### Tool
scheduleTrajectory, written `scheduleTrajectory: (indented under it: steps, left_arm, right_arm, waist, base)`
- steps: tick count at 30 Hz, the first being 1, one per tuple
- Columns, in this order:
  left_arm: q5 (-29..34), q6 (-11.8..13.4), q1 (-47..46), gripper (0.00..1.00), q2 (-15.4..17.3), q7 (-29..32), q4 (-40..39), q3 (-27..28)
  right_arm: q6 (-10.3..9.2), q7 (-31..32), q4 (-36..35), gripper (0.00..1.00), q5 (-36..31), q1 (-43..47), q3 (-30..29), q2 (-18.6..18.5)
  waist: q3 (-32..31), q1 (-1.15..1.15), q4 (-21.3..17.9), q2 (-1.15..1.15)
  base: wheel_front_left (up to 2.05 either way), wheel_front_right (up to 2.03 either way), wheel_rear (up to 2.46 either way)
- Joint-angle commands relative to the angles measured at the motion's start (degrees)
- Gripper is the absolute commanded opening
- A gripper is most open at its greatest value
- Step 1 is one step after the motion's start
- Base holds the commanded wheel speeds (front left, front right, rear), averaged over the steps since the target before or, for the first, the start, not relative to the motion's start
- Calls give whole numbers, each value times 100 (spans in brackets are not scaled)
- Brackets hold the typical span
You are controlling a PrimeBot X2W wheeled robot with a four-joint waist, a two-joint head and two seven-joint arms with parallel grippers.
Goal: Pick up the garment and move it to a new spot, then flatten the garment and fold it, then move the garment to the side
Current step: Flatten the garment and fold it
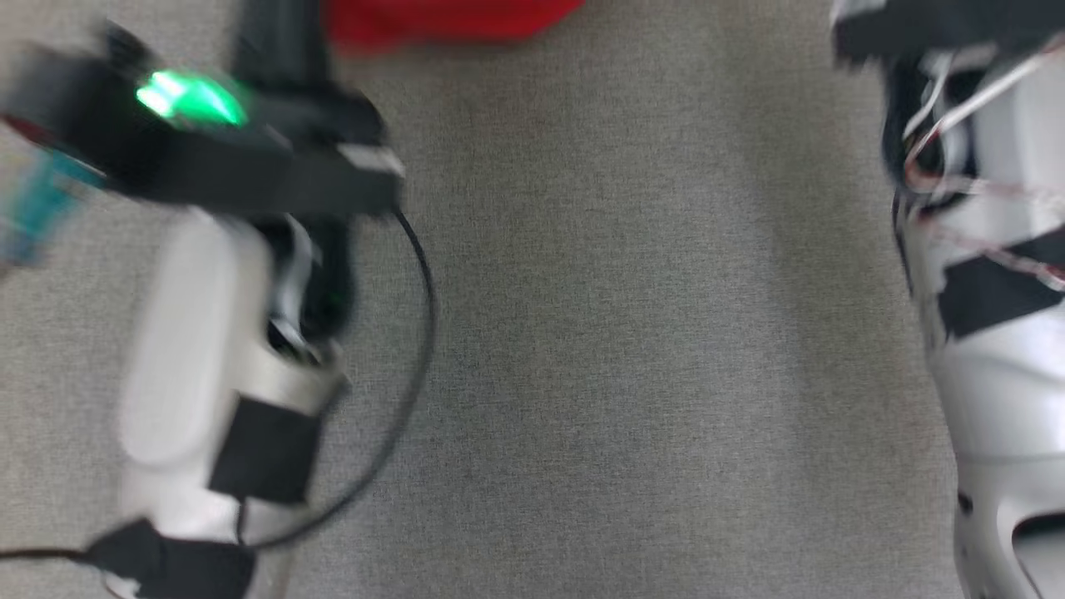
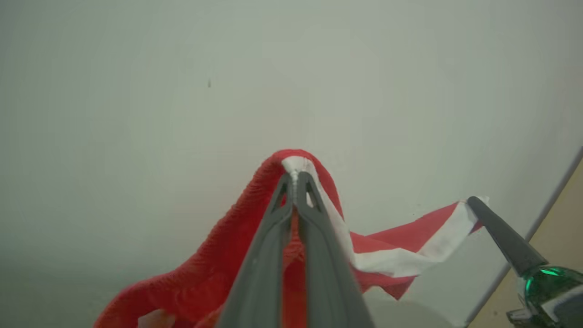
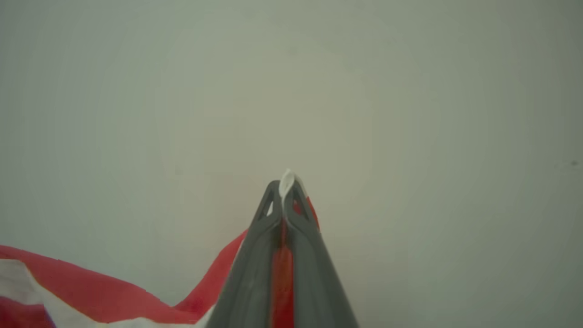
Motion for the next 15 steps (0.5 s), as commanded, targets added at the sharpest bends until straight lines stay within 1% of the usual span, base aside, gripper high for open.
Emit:
scheduleTrajectory:
  steps: [1, 2, 4, 10, 15]
  left_arm:
    - [-53, -22, 186, 0, 40, -16, 28, -42]
    - [-85, -16, 346, 0, 117, -16, 52, -104]
    - [-212, -19, 670, 0, 147, -17, 15, -156]
    - [-409, -21, 1823, 0, 372, -17, -391, -209]
    - [-492, -21, 2806, 0, 457, -17, -832, -283]
  right_arm:
    - [-13, -5, 23, 0, 82, 142, 77, -56]
    - [-13, -5, 63, 0, 162, 288, 146, -120]
    - [-13, -5, 76, 0, 319, 590, 269, -242]
    - [-13, -6, -212, 0, 550, 1483, 449, -569]
    - [-13, 28, -335, 0, 593, 2173, 341, -846]
  waist:
    - [-71, 0, 4, 0]
    - [-113, 0, -10, 0]
    - [-220, 0, -38, 0]
    - [-708, 0, -165, 0]
    - [-1162, 0, -183, 0]
  base:
    - [0, 0, 0]
    - [0, 0, 0]
    - [0, 0, 0]
    - [0, 0, 0]
    - [0, 0, 0]
